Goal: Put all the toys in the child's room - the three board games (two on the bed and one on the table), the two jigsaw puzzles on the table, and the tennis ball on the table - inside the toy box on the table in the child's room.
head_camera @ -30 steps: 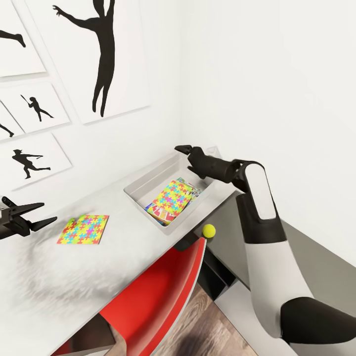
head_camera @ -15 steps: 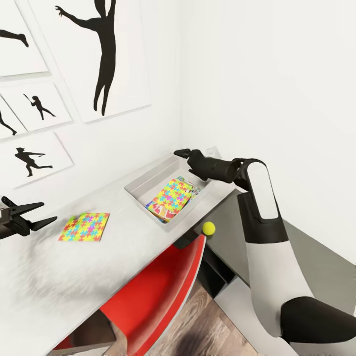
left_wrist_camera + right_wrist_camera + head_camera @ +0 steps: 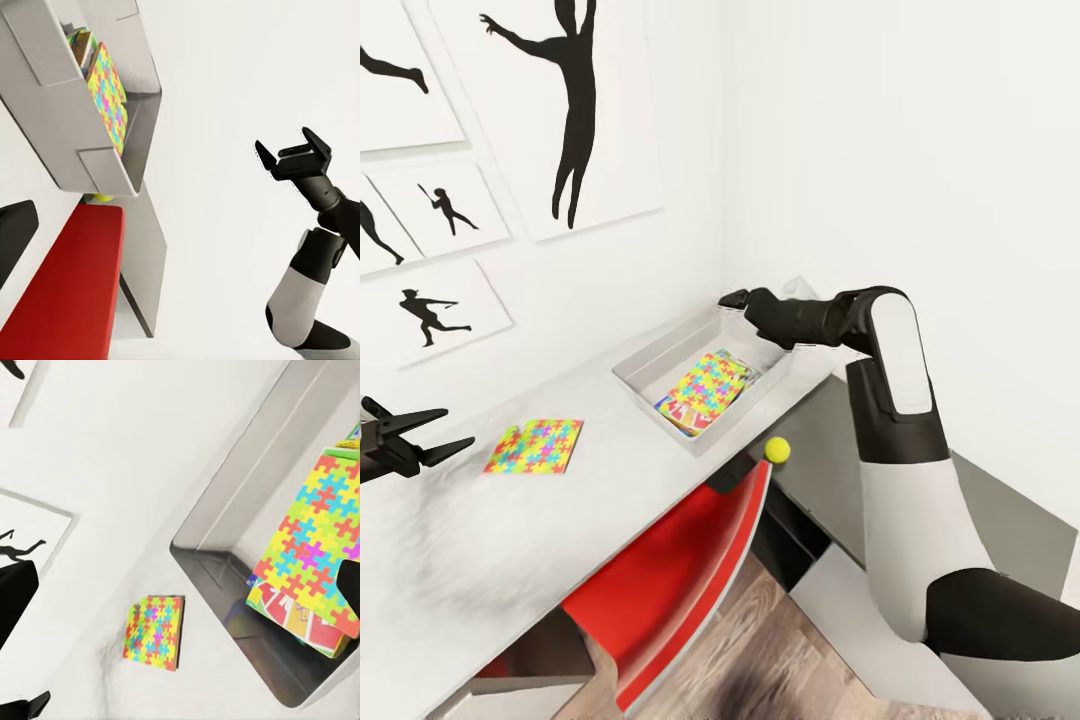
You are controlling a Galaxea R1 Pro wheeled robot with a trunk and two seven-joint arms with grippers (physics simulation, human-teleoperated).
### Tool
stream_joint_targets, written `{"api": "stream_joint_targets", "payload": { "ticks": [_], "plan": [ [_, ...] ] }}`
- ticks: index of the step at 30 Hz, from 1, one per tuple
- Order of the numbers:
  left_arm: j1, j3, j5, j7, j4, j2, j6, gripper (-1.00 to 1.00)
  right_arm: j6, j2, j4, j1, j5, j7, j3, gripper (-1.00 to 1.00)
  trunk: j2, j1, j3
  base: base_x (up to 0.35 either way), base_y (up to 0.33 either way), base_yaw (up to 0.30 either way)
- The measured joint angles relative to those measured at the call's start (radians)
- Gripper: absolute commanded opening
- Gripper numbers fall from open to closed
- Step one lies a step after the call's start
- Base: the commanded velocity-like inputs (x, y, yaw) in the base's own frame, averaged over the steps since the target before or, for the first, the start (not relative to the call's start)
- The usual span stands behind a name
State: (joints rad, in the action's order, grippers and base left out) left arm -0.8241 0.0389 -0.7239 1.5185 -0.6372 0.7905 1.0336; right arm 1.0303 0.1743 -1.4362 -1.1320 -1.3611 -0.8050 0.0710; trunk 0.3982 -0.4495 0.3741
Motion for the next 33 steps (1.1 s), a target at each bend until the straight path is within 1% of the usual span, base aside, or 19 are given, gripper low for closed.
{"api": "stream_joint_targets", "payload": {
  "ticks": [6, 12, 13, 14, 15, 17, 18, 21, 22, 25, 26, 28, 29, 30, 31, 32, 33],
  "plan": [
    [0.000, -0.001, 0.000, 0.000, 0.000, 0.000, 0.000, 1.00, 0.002, 0.000, 0.006, -0.030, 0.000, -0.010, 0.000, 1.00, 0.000, 0.000, 0.000, -0.015, -0.022, 0.000],
    [0.000, -0.001, 0.000, 0.000, 0.000, 0.000, 0.000, 1.00, 0.004, -0.002, 0.026, -0.067, -0.001, -0.030, 0.008, 1.00, 0.000, 0.000, 0.000, -0.002, -0.121, 0.000],
    [0.000, -0.001, 0.000, 0.000, 0.000, 0.000, 0.000, 1.00, 0.004, -0.015, 0.042, -0.076, -0.003, -0.032, 0.011, 1.00, 0.000, 0.000, 0.000, -0.001, -0.061, 0.000],
    [0.000, -0.001, 0.000, 0.000, 0.000, 0.000, 0.000, 1.00, 0.004, -0.022, 0.052, -0.080, -0.006, -0.033, 0.012, 1.00, 0.000, 0.000, 0.000, 0.000, -0.039, 0.000],
    [0.000, -0.001, -0.001, 0.000, 0.000, 0.000, 0.000, 1.00, 0.005, -0.038, 0.074, -0.086, -0.012, -0.035, 0.015, 1.00, 0.000, 0.000, 0.000, 0.000, -0.031, 0.000],
    [0.000, -0.001, -0.001, 0.000, -0.001, 0.000, 0.000, 1.00, 0.006, -0.055, 0.098, -0.089, -0.024, -0.036, 0.017, 1.00, 0.000, 0.000, 0.000, 0.000, -0.020, 0.000],
    [0.000, -0.001, -0.001, 0.000, -0.001, 0.000, 0.000, 1.00, 0.008, -0.072, 0.118, -0.091, -0.039, -0.036, 0.024, 1.00, 0.000, 0.000, 0.000, 0.000, -0.013, 0.000],
    [0.000, -0.002, -0.001, 0.000, -0.001, 0.000, 0.000, 1.00, 0.009, -0.098, 0.143, -0.094, -0.069, -0.037, 0.045, 1.00, 0.000, 0.000, 0.000, 0.000, -0.008, 0.000],
    [0.000, -0.002, -0.001, 0.000, -0.003, 0.000, 0.000, 1.00, 0.010, -0.116, 0.153, -0.095, -0.089, -0.037, 0.062, 1.00, 0.000, 0.000, 0.000, 0.000, -0.004, 0.000],
    [0.000, -0.003, -0.001, 0.000, -0.006, 0.001, 0.000, 1.00, 0.010, -0.145, 0.173, -0.100, -0.120, -0.037, 0.089, 1.00, 0.000, 0.000, 0.000, 0.000, -0.003, 0.000],
    [0.000, -0.003, -0.001, 0.000, -0.007, 0.001, 0.000, 1.00, 0.011, -0.162, 0.190, -0.108, -0.139, -0.037, 0.104, 1.00, 0.000, 0.000, 0.000, 0.000, -0.001, 0.000],
    [0.000, -0.003, -0.001, 0.000, -0.008, 0.000, 0.000, 1.00, 0.011, -0.176, 0.210, -0.120, -0.162, -0.038, 0.119, 1.00, 0.000, 0.000, 0.000, -0.009, -0.001, 0.000],
    [0.000, -0.003, -0.001, 0.000, -0.008, 0.000, 0.000, 1.00, 0.013, -0.185, 0.232, -0.133, -0.183, -0.038, 0.135, 1.00, 0.000, 0.000, 0.000, -0.026, -0.001, 0.000],
    [0.000, -0.003, -0.001, 0.000, -0.008, 0.001, 0.000, 1.00, 0.013, -0.189, 0.244, -0.140, -0.194, -0.038, 0.146, 1.00, 0.000, 0.000, 0.000, -0.022, 0.000, 0.000],
    [0.000, -0.004, -0.001, 0.000, -0.009, 0.001, 0.000, 1.00, 0.013, -0.194, 0.268, -0.152, -0.215, -0.038, 0.169, 1.00, 0.000, 0.000, 0.000, -0.018, 0.000, 0.000],
    [0.000, -0.004, -0.001, 0.000, -0.009, 0.001, 0.000, 1.00, 0.014, -0.196, 0.279, -0.159, -0.226, -0.038, 0.181, 1.00, 0.000, 0.000, 0.000, -0.011, 0.000, 0.000],
    [0.000, -0.004, -0.001, 0.000, -0.009, 0.001, 0.000, 1.00, 0.014, -0.199, 0.298, -0.171, -0.246, -0.038, 0.205, 1.00, 0.000, 0.000, 0.000, -0.009, 0.000, 0.000]
  ]
}}
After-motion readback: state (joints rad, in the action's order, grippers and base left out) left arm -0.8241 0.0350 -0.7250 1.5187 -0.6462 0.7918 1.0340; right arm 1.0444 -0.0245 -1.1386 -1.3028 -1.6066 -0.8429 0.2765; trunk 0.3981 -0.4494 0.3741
